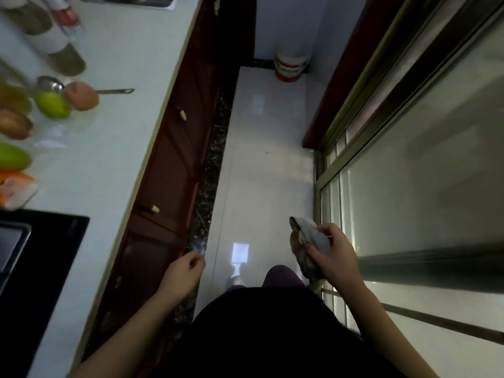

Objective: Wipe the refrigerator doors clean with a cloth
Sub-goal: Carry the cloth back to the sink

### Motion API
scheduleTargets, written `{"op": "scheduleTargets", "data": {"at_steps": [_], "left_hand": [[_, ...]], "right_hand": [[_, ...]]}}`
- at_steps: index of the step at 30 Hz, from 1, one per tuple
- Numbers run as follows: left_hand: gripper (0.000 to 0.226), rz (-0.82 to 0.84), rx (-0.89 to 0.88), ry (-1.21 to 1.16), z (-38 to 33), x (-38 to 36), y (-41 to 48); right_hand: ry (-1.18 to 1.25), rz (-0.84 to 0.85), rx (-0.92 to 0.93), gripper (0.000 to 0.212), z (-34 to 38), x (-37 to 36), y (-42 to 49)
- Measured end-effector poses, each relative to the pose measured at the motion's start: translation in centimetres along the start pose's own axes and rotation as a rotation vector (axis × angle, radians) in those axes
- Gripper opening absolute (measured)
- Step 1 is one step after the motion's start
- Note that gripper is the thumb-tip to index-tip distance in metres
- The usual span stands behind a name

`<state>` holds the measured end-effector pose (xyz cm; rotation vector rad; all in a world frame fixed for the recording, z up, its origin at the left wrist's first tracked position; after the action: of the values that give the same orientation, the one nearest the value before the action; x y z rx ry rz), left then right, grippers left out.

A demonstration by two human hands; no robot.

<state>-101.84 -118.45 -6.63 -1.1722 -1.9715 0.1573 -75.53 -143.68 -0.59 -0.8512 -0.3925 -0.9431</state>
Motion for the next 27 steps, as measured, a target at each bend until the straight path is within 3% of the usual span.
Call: {"op": "scheduleTargets", "data": {"at_steps": [9, 23, 27], "left_hand": [[0.016, 0.084, 0.026, -0.001, -2.9, 4.0, 12.8], [0.015, -0.13, 0.188, -0.042, -8.7, 12.2, 28.4], [0.017, -0.151, 0.214, -0.042, -10.1, 14.5, 34.4]], "right_hand": [[0.035, -0.063, -0.161, 0.04, 2.4, 1.2, 10.8], [-0.005, 0.188, 0.085, 0.039, 21.4, 0.2, 33.6], [-0.012, 0.231, 0.067, 0.039, 25.0, -0.2, 39.5]]}}
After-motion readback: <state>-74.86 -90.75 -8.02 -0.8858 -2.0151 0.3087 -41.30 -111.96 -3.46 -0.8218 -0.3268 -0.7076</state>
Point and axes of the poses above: each hand's wrist, its own y-axis towards the middle knuckle, its own x-axis out of the back of the hand, z = x × y, the point moved 4 cm from there along y, towards the middle knuckle, and after that the axes turned 13 degrees about -x, right-handed, at the moved point
